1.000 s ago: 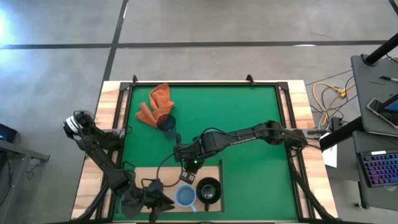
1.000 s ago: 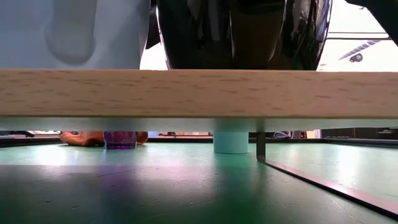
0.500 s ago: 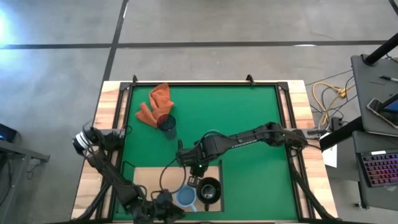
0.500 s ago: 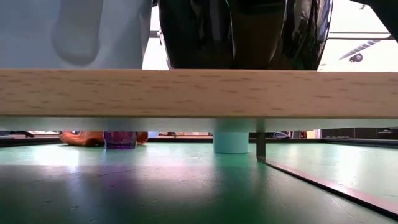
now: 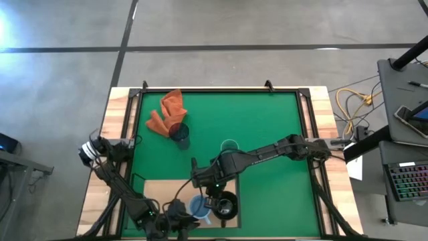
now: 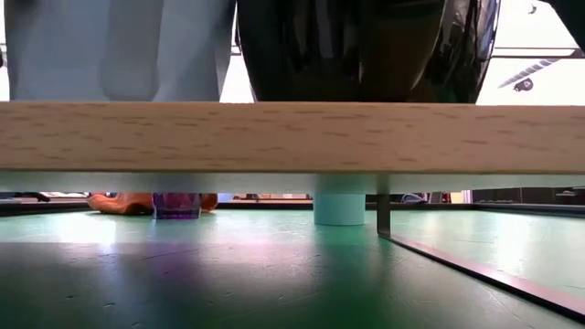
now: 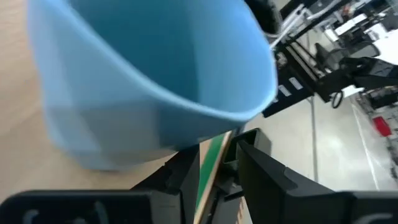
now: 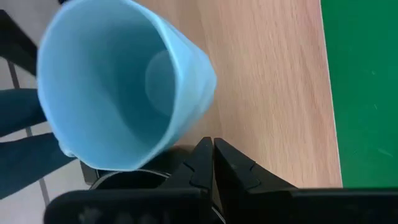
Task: Stack small to large cups/mugs on shelf
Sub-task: Put the blue mug on the shelf
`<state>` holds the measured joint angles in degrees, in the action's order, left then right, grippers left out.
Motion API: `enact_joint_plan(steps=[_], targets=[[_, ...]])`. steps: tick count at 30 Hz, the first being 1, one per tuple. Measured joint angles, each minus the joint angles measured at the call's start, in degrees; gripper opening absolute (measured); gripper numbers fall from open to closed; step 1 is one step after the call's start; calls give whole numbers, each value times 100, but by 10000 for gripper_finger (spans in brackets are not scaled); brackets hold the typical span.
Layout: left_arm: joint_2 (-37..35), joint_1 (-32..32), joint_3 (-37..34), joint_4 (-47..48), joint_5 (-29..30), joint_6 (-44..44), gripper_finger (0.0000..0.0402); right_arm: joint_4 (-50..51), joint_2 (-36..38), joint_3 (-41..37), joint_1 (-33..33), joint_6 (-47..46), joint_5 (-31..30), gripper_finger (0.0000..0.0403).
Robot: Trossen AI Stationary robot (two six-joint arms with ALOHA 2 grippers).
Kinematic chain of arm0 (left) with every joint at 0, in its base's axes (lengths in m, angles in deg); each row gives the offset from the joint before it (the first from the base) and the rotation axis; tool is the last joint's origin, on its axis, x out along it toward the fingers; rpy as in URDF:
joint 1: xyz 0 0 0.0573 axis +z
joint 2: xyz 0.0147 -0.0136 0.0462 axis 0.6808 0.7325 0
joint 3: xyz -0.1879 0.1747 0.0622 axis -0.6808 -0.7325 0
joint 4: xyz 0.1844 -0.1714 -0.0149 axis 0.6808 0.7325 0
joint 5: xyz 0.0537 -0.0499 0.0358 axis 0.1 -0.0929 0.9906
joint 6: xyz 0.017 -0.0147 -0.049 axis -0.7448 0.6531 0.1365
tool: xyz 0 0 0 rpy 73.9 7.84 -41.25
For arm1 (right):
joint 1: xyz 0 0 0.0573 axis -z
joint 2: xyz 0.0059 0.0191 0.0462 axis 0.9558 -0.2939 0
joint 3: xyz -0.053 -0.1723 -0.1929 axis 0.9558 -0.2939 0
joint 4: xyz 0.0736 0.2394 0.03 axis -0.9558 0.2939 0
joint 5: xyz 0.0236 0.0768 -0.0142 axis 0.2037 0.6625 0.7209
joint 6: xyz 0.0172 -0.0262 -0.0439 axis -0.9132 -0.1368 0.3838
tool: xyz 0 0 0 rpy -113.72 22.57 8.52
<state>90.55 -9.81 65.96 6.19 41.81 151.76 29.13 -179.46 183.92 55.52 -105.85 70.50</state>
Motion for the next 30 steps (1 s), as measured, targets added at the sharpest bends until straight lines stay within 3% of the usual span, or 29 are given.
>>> enact_joint_plan(steps=[8, 20, 30], targets=[[-160, -33, -2, 473, -72, 264, 93, -424, 0, -2, 9, 0, 202, 9], [-235, -127, -2, 611, -271, 304, 93, -13, 2, -2, 11, 253, 332, 9], [-557, -142, -11, 1600, -206, 721, 92, 107, 3, -2, 91, 546, 287, 9]])
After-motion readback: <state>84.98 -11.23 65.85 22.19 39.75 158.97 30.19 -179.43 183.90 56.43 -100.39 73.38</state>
